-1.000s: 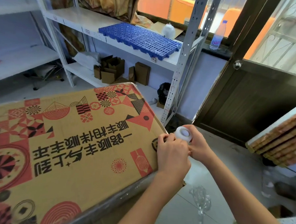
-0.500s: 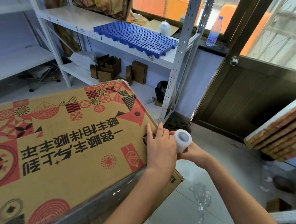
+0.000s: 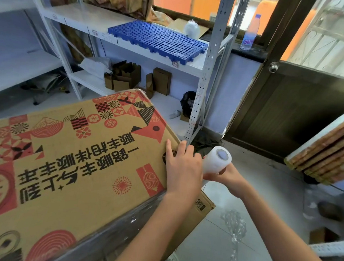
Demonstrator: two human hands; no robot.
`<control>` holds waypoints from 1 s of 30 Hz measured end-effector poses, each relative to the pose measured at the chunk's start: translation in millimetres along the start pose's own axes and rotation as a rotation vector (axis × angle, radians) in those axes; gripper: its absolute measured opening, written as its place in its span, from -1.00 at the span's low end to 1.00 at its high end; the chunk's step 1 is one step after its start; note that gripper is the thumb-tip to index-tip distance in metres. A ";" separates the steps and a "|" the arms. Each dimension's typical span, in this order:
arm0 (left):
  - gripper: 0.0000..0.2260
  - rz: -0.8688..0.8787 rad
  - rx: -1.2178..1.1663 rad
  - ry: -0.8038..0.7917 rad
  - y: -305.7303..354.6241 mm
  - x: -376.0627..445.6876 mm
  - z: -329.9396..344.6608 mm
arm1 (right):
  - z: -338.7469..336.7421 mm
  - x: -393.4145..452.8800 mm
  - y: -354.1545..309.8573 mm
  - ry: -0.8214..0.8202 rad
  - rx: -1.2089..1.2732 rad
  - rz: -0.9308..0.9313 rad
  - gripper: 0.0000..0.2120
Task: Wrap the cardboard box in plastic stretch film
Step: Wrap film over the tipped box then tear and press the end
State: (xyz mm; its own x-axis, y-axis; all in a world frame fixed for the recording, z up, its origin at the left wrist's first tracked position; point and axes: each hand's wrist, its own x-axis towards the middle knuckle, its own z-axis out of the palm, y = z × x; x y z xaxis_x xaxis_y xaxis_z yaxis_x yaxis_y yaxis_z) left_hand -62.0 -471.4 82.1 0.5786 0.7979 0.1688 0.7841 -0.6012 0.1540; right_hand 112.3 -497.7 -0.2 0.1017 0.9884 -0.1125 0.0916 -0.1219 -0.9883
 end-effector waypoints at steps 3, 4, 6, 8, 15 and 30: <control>-0.80 0.004 -0.006 -0.001 0.3 0.9 -0.3 | -1.2 2.9 -8.9 -0.118 -0.033 0.020 -0.48; -0.81 0.006 -0.005 -0.008 0.7 1.5 -0.4 | 1.0 2.9 -9.5 -0.149 -0.030 0.039 -0.47; -0.82 0.008 0.003 -0.023 1.8 2.2 0.0 | 7.9 2.0 -6.7 -0.172 -0.026 0.051 -0.52; -0.81 0.008 0.009 -0.020 1.1 2.1 0.0 | 13.3 0.9 -2.5 -0.091 -0.008 0.006 -0.60; -0.76 0.011 0.019 -0.002 -7.8 1.9 -5.9 | 11.7 7.0 -2.5 0.120 0.004 -0.081 -0.62; -0.77 0.008 0.000 -0.001 -7.3 0.5 -13.1 | 15.6 28.8 3.9 0.314 0.062 -0.073 -0.67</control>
State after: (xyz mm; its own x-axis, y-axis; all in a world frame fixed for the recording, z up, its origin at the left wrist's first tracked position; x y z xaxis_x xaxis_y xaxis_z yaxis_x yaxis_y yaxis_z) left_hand -70.3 -467.2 93.8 0.5848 0.7934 0.1688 0.7798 -0.6072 0.1523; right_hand 100.1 -468.3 -8.9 0.3981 0.9173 -0.0131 0.0507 -0.0363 -0.9981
